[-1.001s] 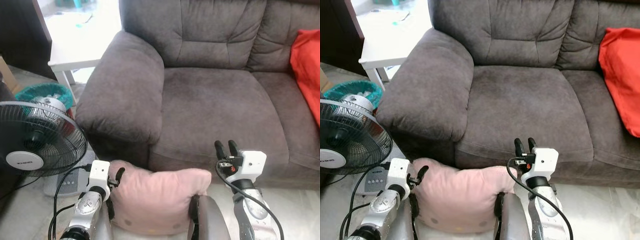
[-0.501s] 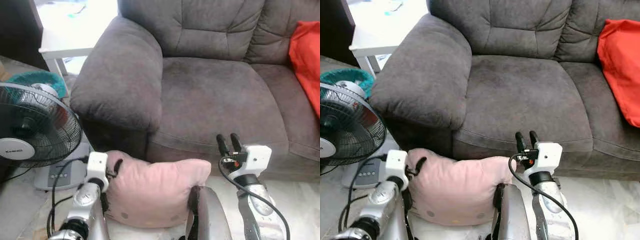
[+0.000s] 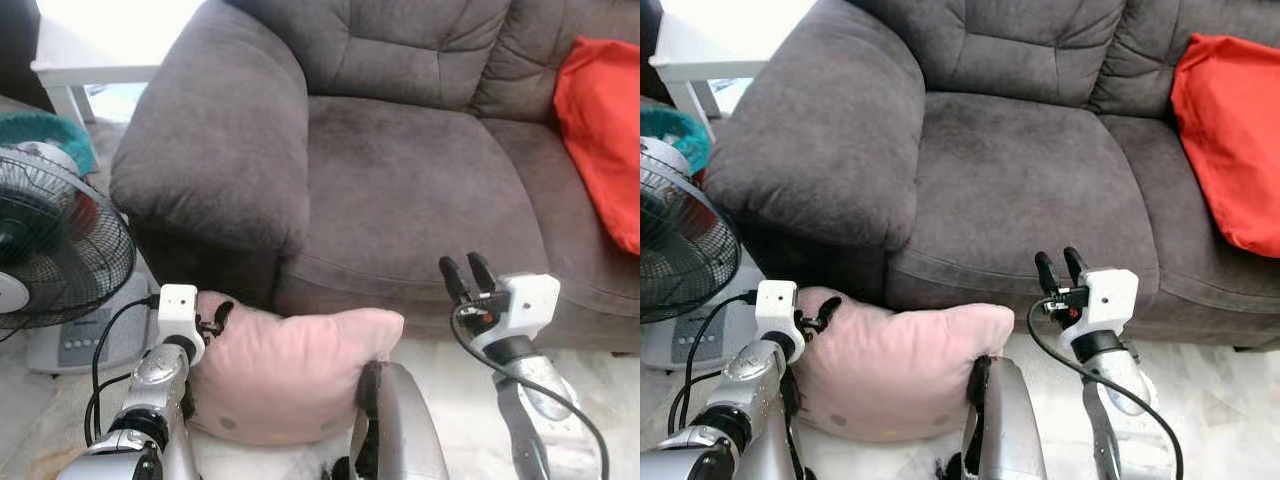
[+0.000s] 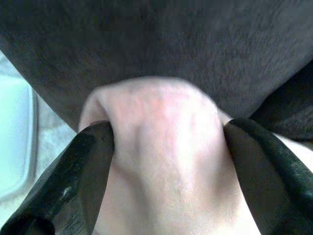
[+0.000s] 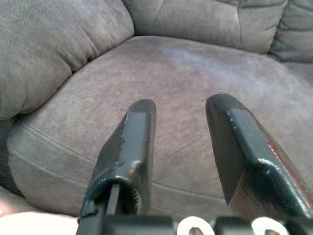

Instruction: Move the pillow to the sofa from floor

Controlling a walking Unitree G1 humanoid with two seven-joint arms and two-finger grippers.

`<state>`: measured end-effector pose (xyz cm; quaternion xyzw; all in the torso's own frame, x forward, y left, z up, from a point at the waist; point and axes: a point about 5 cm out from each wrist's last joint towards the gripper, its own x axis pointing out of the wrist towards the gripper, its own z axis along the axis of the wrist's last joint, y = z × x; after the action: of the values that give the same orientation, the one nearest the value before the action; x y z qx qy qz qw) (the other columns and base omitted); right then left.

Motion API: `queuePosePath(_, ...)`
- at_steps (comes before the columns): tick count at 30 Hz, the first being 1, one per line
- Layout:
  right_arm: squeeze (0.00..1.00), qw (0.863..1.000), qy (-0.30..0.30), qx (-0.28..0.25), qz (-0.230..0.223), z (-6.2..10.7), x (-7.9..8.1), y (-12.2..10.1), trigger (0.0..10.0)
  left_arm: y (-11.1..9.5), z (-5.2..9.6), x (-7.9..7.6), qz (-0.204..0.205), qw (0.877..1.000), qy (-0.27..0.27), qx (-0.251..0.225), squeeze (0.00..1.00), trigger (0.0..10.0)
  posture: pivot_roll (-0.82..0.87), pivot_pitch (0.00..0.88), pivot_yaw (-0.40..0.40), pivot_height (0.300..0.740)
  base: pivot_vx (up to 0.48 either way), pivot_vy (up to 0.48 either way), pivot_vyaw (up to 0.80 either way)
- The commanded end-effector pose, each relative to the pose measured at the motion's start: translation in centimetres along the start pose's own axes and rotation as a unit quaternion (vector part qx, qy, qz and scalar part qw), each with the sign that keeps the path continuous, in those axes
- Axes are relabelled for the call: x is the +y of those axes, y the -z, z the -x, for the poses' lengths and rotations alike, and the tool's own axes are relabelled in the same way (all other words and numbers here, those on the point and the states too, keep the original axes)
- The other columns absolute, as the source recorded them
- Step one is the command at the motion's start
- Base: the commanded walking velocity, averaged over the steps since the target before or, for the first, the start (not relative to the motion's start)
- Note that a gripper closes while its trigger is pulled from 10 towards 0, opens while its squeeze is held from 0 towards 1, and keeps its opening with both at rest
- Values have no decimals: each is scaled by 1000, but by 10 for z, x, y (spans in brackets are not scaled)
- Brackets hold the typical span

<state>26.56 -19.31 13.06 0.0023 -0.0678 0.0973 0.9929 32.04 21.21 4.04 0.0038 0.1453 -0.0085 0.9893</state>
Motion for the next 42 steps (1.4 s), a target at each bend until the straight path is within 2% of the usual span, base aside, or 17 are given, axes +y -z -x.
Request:
queuePosePath(1,0,1000,6,-1,7,3,-10,-9,10000,10,1,0,13,999,-14,33,0,10000,-70,151,-259,430,0,0,0)
queuePosePath(4,0,1000,2,0,10,3,-12,-10,10000,14,2,4,24,998,-34,45,0,10000,-68,154,-269,430,0,0,0)
queuePosePath(10,0,1000,-3,5,11,3,-12,-12,10000,14,2,10,23,996,-68,58,0,10000,-70,156,-275,430,0,0,0)
queuePosePath(16,0,1000,-3,9,12,4,-14,-13,10000,14,1,10,28,994,-81,64,0,10000,-76,151,-274,430,0,0,0)
queuePosePath(19,0,1000,-1,10,15,5,-17,-14,10000,14,1,12,38,990,-109,76,0,10000,-78,148,-273,430,0,0,0)
queuePosePath(24,0,1000,3,10,15,5,-18,-14,10000,12,-1,11,36,991,-107,77,0,10000,-78,145,-266,430,0,0,0)
queuePosePath(25,0,1000,3,9,14,5,-17,-14,10000,12,-1,11,36,991,-108,77,0,6000,-79,144,-264,430,0,0,0)
queuePosePath(26,0,1000,3,9,13,5,-17,-14,10000,12,-1,12,36,990,-109,77,0,1176,-79,144,-264,430,0,0,0)
queuePosePath(27,0,1000,4,9,13,5,-17,-14,10000,12,-1,12,36,990,-109,77,0,0,-79,144,-264,430,0,0,0)
queuePosePath(42,0,1000,7,9,9,7,-15,-12,10000,15,0,13,34,990,-107,91,0,0,-81,146,-251,430,0,0,0)
